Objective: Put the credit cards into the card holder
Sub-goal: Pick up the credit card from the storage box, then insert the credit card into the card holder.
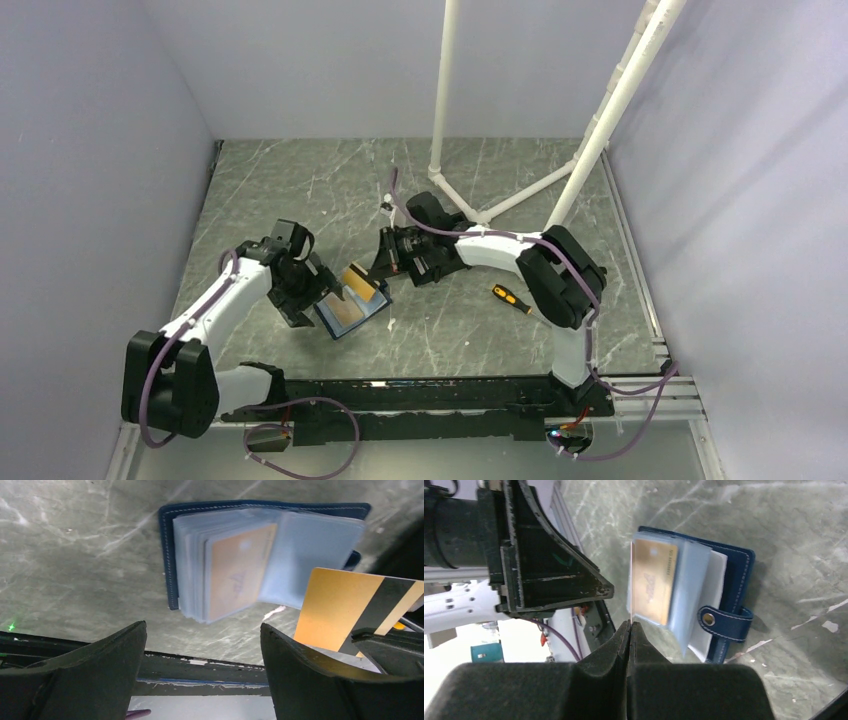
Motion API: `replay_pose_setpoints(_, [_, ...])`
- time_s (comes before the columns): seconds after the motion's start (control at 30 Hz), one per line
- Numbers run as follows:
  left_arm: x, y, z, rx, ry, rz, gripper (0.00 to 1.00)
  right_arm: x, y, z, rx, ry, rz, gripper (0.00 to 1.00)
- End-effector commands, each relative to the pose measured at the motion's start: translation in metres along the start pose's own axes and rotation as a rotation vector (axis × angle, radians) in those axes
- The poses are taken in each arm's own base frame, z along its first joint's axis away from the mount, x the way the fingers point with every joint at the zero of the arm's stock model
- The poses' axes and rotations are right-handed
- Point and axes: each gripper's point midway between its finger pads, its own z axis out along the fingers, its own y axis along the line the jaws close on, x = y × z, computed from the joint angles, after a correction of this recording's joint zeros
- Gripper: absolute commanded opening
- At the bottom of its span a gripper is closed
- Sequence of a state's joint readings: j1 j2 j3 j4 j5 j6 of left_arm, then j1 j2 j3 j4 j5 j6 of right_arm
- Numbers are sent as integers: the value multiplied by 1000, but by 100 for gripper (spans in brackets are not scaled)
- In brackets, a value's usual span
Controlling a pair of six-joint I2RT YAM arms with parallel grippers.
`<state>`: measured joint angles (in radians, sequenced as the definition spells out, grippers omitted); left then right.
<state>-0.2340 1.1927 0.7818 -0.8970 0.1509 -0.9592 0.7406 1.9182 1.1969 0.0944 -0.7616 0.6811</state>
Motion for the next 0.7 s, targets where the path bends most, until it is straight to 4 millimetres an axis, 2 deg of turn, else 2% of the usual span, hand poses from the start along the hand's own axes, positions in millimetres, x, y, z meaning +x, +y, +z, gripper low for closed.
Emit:
replay_pose_setpoints(0.0, [-2,12,10,-68,-6,-7,88,-3,-15,7,61,10,-68,0])
replay_pose_setpoints(0.17, [-8,10,24,-46,-20,31,85,-1,-21,10,65,29,-95,0])
replay_pose_setpoints(0.27, [-10,16,31,-64,-37,37,82,6,-25,12,67,64,-86,0])
replay_pose_setpoints(0.43, [-8,33,42,-119,-44,31,71,12,-29,14,56,90,-94,0])
replay_pose_setpoints(0.57, [-6,37,48,-135,-36,26,59,17,-32,17,37,112,-98,0])
replay_pose_setpoints(0.67, [-6,40,49,-143,-36,28,55,18,-30,19,21,119,-108,0])
